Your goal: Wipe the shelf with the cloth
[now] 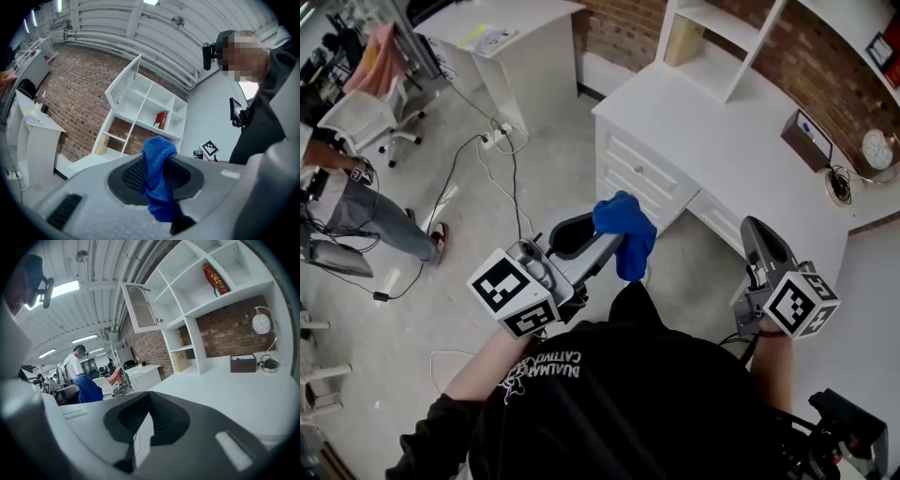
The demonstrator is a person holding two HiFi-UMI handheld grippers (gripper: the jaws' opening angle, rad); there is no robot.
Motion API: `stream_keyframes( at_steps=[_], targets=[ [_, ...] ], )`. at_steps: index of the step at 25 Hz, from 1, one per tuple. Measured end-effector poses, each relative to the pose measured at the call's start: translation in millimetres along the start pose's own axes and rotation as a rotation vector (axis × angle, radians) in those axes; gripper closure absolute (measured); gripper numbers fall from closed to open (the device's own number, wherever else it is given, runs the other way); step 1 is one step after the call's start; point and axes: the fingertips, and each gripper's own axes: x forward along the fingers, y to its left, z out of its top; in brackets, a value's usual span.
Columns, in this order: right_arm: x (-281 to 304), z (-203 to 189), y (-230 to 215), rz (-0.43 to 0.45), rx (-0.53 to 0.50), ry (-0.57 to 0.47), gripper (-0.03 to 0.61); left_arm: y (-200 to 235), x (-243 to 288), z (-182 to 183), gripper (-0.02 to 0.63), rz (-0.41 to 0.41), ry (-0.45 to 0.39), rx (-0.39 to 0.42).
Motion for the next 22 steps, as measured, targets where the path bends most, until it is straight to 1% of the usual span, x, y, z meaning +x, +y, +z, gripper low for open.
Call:
stream_keyframes(
  at_steps=[4,6,11,15,19,20,22],
  targets=[
    [47.0,18.7,-16.7,0.064,0.011,0.004,0.569,24.5,24.9,6.1,0.529,0.027,0.016,0.058],
    [70.2,30.3,-29.9,0.085,-0.005,0.014,0.569,45.1,43.1,13.0,0.529,0.05,-0.001,0.077],
    [115.0,69.3,-75.3,0.099,-0.039,0.032,0.569,91.6,95.6,37.5,0.529,0.104,-0.088,0.042],
    [149.5,105.6,-106.6,0.119,-0.047,0.022,0.569,119.8,142.6,54.2,0.529,0.11,-0.112,0.053],
    [166.6,119.1,-116.7,0.144,-0.077,0.022,0.569,132.0,165.3,63.6,0.529,0.109,-0.138,0.075],
    [169.1,120.4,-119.1,0.149,-0.079,0.021,0.569,133.8,169.0,65.0,0.529,0.105,-0.148,0.065],
    [177.7,125.7,-130.0,0.158,-0.076,0.015,0.569,140.3,181.6,68.9,0.529,0.093,-0.173,0.021]
  ],
)
